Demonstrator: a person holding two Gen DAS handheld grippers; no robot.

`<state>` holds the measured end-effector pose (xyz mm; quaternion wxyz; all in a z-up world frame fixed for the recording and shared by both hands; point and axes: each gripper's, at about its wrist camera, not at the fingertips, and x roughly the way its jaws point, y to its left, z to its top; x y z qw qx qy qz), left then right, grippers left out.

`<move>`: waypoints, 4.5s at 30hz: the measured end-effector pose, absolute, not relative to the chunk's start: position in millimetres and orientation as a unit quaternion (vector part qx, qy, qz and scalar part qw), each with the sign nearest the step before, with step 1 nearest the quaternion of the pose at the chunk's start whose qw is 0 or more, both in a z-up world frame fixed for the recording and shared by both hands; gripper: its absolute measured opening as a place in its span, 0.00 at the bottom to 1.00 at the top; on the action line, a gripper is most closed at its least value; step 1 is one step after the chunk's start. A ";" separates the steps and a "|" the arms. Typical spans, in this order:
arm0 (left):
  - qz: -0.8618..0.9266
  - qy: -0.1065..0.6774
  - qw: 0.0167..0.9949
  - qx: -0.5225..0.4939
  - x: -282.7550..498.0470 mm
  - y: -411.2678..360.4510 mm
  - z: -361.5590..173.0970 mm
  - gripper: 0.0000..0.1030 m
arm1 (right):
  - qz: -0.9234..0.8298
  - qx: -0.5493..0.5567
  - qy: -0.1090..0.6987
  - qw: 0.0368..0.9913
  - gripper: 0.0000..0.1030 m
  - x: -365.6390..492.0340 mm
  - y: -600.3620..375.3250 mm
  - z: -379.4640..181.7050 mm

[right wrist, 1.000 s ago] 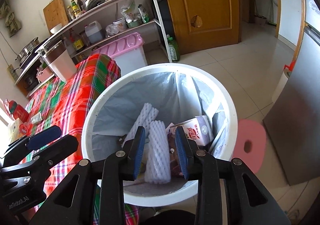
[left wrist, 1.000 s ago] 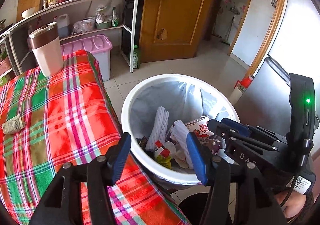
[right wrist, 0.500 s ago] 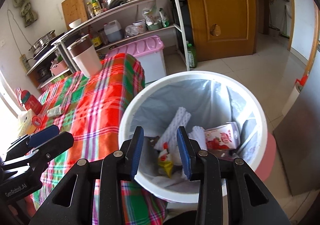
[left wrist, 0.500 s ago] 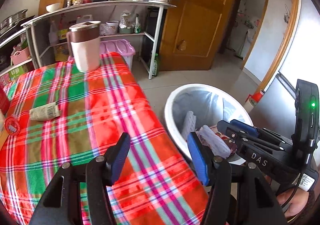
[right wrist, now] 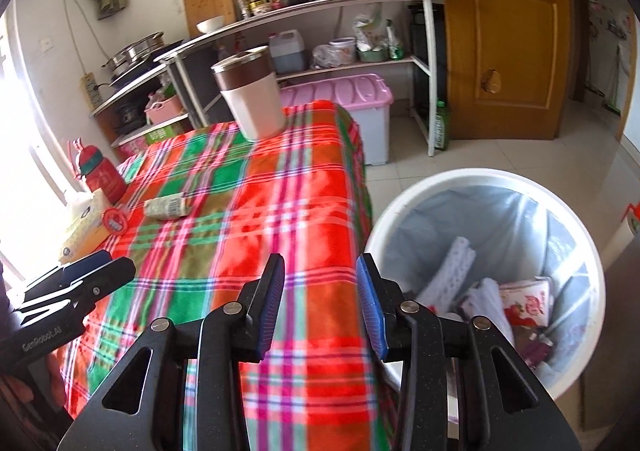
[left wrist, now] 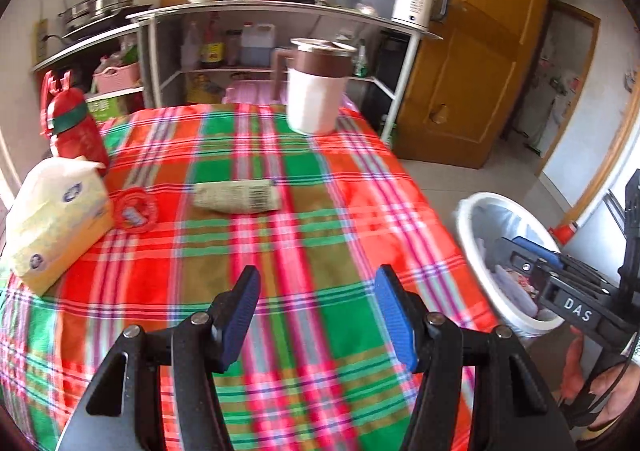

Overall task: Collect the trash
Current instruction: 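Move both open tools back over the table items, then grasp the rolled beige barcode packet with the right tool while the left tool grasps the red-lidded cup, then carry both items over the white bin and open both tools to drop them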

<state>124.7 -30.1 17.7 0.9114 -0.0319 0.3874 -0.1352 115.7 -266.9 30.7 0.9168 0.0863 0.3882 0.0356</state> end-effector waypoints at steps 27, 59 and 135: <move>-0.036 0.402 0.912 -0.070 172.8 95.8 -9.2 0.64 | 0.240 -0.081 0.377 0.891 0.53 241.7 -85.3 0.3; -0.022 0.408 0.912 -0.017 229.7 69.1 -23.1 0.64 | 0.247 -0.053 0.437 0.863 0.20 262.3 -88.9 -25.9; -0.295 0.358 0.884 0.062 98.2 -232.2 36.6 0.44 | 0.012 0.106 0.366 0.925 0.20 75.7 -385.4 45.0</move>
